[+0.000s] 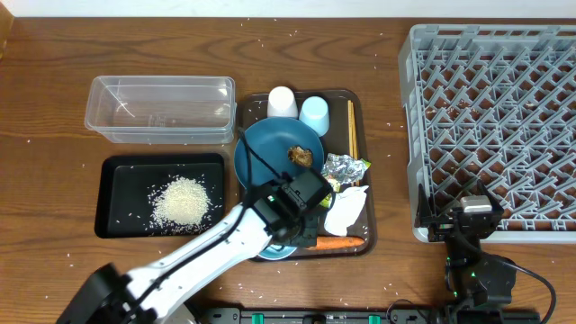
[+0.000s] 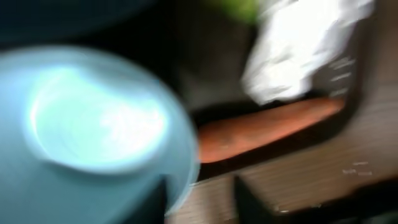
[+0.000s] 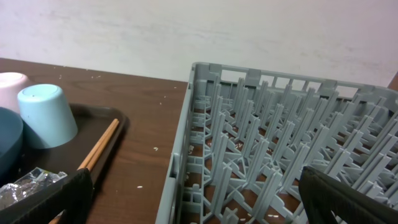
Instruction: Sort waste into correct bins and load items into the dishwasher rack
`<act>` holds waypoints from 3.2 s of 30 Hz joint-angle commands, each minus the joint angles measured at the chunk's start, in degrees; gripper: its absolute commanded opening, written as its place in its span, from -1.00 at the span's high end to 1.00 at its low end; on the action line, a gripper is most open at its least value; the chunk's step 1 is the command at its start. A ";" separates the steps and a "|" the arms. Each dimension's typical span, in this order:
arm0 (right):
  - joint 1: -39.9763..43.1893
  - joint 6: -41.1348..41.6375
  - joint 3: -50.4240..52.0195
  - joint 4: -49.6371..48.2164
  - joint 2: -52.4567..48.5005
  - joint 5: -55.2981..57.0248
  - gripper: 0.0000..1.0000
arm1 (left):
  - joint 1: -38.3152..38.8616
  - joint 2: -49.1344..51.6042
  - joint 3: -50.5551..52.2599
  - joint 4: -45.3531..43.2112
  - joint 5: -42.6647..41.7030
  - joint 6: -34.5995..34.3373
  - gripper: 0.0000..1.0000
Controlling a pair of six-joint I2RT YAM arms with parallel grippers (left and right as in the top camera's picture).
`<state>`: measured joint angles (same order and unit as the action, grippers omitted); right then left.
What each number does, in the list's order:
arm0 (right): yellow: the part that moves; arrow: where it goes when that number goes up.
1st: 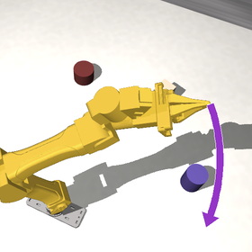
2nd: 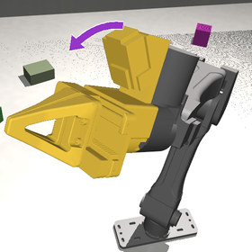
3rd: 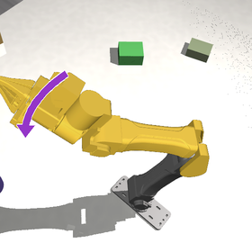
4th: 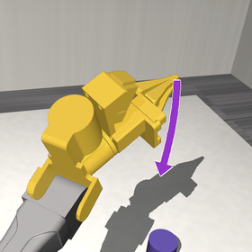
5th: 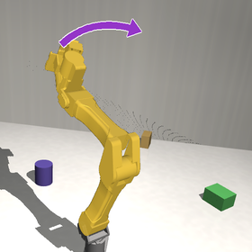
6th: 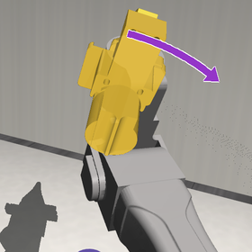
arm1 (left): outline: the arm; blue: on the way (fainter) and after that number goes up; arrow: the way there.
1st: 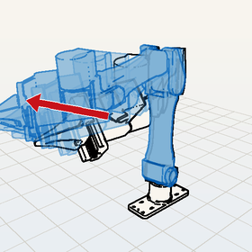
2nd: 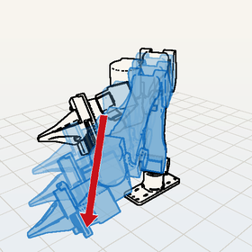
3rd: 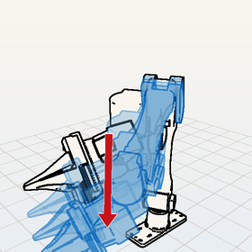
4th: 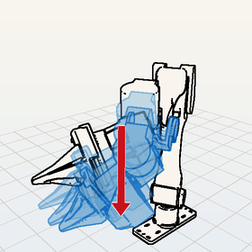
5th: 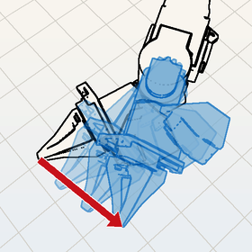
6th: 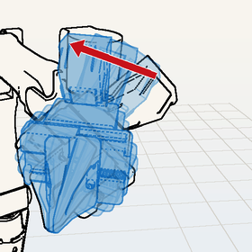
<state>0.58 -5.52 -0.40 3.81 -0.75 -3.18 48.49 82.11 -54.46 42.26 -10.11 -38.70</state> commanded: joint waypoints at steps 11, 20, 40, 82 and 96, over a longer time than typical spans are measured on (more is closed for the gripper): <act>0.52 -0.33 0.09 0.22 -0.02 -0.04 -0.99 | -11.63 2.86 -10.91 4.00 -10.62 12.44 -0.20; 0.52 -0.33 0.09 0.22 -0.02 -0.04 -0.98 | -11.65 13.16 -21.07 8.28 -4.87 18.86 -0.35; 0.52 -0.35 0.09 0.22 -0.02 -0.04 -0.99 | -4.15 24.96 -20.76 0.61 16.46 11.56 -0.36; 0.52 -0.35 0.09 0.22 -0.02 -0.04 -0.99 | -3.52 25.33 -13.25 -6.91 16.83 10.58 -0.06; 0.52 -0.35 0.09 0.22 -0.02 -0.04 -0.99 | -3.52 25.44 -13.25 -6.84 16.83 10.58 0.06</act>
<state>0.58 -5.52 -0.38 3.81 -0.75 -3.18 44.86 106.52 -68.05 35.48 5.56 -27.44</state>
